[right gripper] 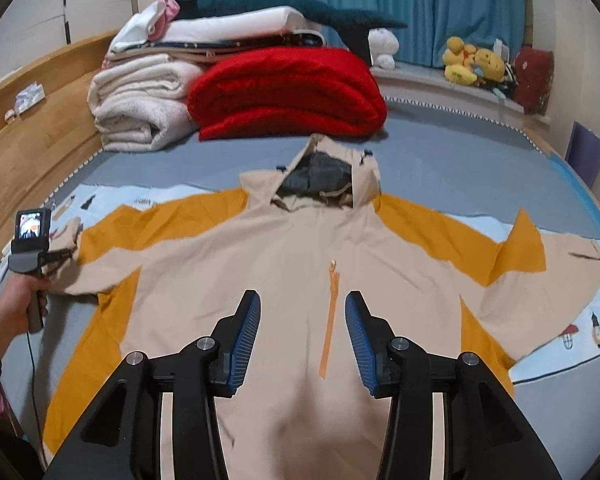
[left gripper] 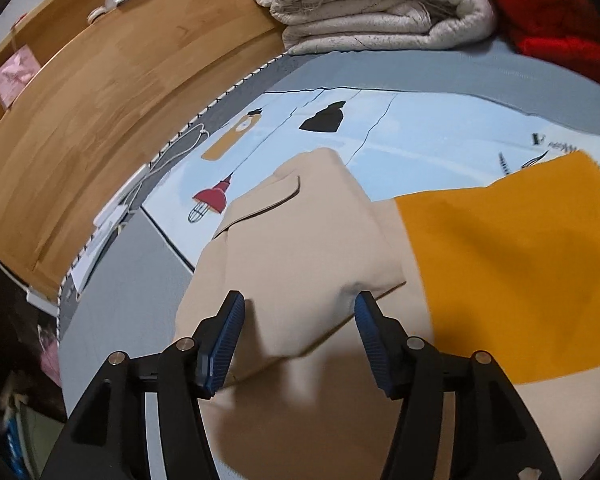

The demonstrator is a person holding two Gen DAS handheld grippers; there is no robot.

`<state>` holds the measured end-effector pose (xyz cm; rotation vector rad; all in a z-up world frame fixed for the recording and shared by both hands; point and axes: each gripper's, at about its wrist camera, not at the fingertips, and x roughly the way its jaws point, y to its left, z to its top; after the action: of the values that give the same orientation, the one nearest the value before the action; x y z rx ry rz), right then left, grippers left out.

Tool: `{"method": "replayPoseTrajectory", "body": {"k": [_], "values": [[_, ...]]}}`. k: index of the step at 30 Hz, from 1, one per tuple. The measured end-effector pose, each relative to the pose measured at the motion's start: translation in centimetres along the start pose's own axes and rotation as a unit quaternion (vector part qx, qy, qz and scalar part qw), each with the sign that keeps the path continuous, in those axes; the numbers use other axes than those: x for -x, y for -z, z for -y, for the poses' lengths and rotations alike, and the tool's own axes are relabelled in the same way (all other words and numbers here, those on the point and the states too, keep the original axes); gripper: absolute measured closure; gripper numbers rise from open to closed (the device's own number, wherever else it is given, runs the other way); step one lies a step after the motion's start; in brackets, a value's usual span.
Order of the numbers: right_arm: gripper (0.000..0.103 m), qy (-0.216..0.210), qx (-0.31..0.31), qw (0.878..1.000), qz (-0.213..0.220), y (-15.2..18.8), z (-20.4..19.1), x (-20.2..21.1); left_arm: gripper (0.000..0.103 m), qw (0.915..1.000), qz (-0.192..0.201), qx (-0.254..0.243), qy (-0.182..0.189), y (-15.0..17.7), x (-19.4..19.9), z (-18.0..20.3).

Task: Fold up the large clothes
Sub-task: 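Close the left tool on the beige sleeve cuff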

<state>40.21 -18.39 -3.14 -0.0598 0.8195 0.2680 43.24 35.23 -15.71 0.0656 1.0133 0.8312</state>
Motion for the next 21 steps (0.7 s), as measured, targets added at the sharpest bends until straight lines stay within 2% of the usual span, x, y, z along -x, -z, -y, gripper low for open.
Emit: {"method": "replayPoseTrajectory", "body": {"k": [2, 3, 7, 10, 11, 15, 16, 17, 18, 19, 20, 21], "values": [[0.057, 0.001, 0.001, 1.0, -0.007, 0.3, 0.0, -0.4, 0.085, 0.9999, 0.005, 0.0, 0.009, -0.2, -0.1, -0.2], [0.057, 0.001, 0.002, 1.0, -0.007, 0.3, -0.1, -0.5, 0.099, 0.9998, 0.007, 0.008, 0.014, -0.4, 0.3, -0.8], [0.057, -0.005, 0.0, 1.0, -0.004, 0.0, -0.4, -0.4, 0.102, 0.9972, 0.048, 0.026, 0.05, -1.4, 4.4, -2.2], [0.065, -0.014, -0.002, 1.0, 0.01, -0.3, -0.8, 0.5, 0.102, 0.9908, 0.075, 0.035, 0.107, -1.9, 9.0, -3.1], [0.07, -0.018, -0.001, 1.0, 0.014, -0.5, -0.9, 1.1, 0.102, 0.9881, 0.075, 0.041, 0.127, -1.9, 10.1, -3.2], [0.07, -0.024, -0.005, 0.999, 0.033, -1.1, -1.2, 2.8, 0.102, 0.9761, 0.06, 0.016, 0.208, -0.3, 15.0, -1.1], [0.07, -0.028, -0.007, 0.999, 0.035, -1.2, -1.3, 3.2, 0.102, 0.9706, 0.045, 0.014, 0.236, 0.3, 15.6, -0.6], [0.07, -0.031, -0.008, 0.999, 0.038, -1.3, -1.4, 3.6, 0.101, 0.9615, 0.025, 0.015, 0.273, 0.8, 16.1, 0.0], [0.07, -0.032, -0.008, 0.999, 0.04, -1.3, -1.6, 3.9, 0.095, 0.947, 0.0, 0.018, 0.321, 1.3, 16.6, 0.5], [0.07, -0.034, -0.008, 0.998, 0.043, -1.4, -1.7, 4.2, 0.088, 0.929, -0.024, 0.022, 0.369, 1.7, 17.1, 0.7], [0.07, -0.035, -0.008, 0.998, 0.044, -1.4, -1.7, 4.4, 0.085, 0.9135, -0.03, 0.03, 0.405, 1.9, 17.7, 0.4], [0.07, -0.036, -0.009, 0.998, 0.046, -1.4, -1.7, 4.6, 0.08, 0.9078, -0.016, 0.041, 0.417, 2.0, 18.4, -0.4]]}}
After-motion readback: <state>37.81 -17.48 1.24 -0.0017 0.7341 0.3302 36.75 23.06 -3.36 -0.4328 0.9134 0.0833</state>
